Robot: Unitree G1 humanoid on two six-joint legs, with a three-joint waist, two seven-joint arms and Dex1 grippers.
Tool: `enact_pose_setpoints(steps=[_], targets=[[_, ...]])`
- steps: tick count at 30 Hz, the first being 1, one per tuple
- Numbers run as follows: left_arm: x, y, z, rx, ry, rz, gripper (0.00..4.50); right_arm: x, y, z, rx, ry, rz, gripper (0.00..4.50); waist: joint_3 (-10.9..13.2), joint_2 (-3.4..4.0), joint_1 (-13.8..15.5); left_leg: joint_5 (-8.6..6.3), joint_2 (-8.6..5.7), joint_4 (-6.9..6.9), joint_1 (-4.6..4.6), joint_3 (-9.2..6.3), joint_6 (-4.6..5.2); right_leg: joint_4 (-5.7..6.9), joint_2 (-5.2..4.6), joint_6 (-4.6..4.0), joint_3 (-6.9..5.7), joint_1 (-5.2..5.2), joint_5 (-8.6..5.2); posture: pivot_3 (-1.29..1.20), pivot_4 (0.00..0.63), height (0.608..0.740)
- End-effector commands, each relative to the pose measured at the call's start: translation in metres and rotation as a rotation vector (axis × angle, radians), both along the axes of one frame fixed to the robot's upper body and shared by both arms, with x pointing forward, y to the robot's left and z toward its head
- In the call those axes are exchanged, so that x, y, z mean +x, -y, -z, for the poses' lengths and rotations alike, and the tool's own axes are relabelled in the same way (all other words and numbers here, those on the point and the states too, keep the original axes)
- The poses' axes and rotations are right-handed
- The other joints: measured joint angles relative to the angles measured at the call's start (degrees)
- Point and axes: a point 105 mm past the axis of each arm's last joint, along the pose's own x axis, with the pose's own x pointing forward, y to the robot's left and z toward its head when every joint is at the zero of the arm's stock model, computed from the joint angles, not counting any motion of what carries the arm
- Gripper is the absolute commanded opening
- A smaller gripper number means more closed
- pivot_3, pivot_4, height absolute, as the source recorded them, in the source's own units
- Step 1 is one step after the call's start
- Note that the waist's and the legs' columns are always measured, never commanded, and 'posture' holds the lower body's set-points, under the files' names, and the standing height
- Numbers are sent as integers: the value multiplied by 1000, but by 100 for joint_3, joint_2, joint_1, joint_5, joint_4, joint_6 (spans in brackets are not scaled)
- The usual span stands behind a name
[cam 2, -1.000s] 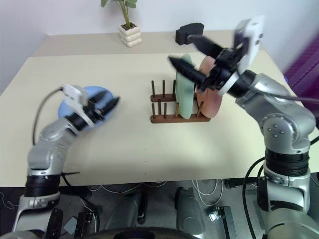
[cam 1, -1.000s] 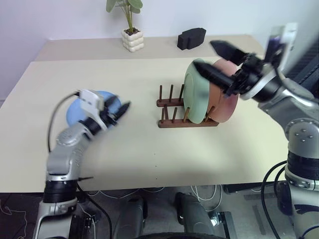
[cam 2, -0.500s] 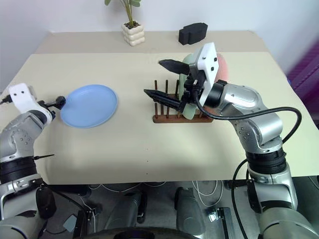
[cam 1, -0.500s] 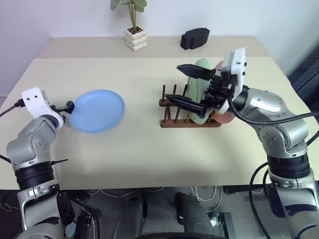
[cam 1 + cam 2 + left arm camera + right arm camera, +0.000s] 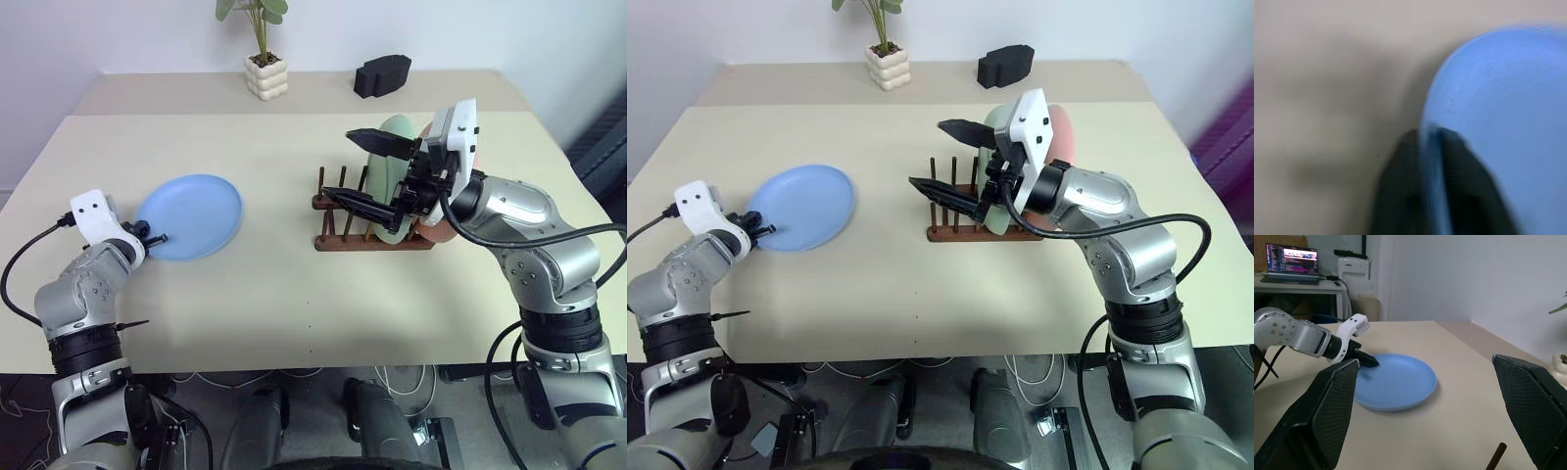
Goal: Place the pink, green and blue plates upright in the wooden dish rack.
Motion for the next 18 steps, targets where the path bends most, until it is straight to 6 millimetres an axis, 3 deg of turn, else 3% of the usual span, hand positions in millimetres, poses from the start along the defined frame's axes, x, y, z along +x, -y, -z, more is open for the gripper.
enact_pose_setpoints(steps=[1,3,5,8,11,14,18], targets=[[8,10,-33,-22,181,29,36,3,1,-6,-3,43,36,4500,-1,-2,1,1,0,1,0,1,-1,-1,0,-2,0,0,1,0,150,736],[12,20,-61,7,297,62,36,9,1,-5,-23,57,68,4500,-1,-5,1,1,0,2,-2,1,-2,-2,-1,-4,0,0,2,0,150,736],[13,32,-104,69,463,98,36,18,0,-4,-63,105,121,4500,4,-12,-1,2,-2,2,-6,0,-4,-2,0,-5,-1,-2,2,0,150,736],[11,45,-147,140,591,123,36,26,-6,-2,-148,214,175,4500,4,-14,-7,6,-5,3,-19,3,-10,-2,1,-8,0,-16,6,0,150,736],[8,80,-198,364,673,225,36,26,-27,-1,-236,383,168,4500,4,-14,-27,6,-10,-2,-19,7,-11,-2,2,11,2,-21,17,0,150,736],[6,103,-216,440,690,293,36,28,-45,-6,-264,519,184,4500,3,-11,-48,6,-10,-5,-18,10,-11,0,4,12,4,-24,18,0,150,736],[2,122,-219,518,665,355,36,33,-59,-4,-332,667,201,4500,3,-11,-48,7,-10,-4,-16,10,-12,4,4,13,6,-25,18,0,150,736]])
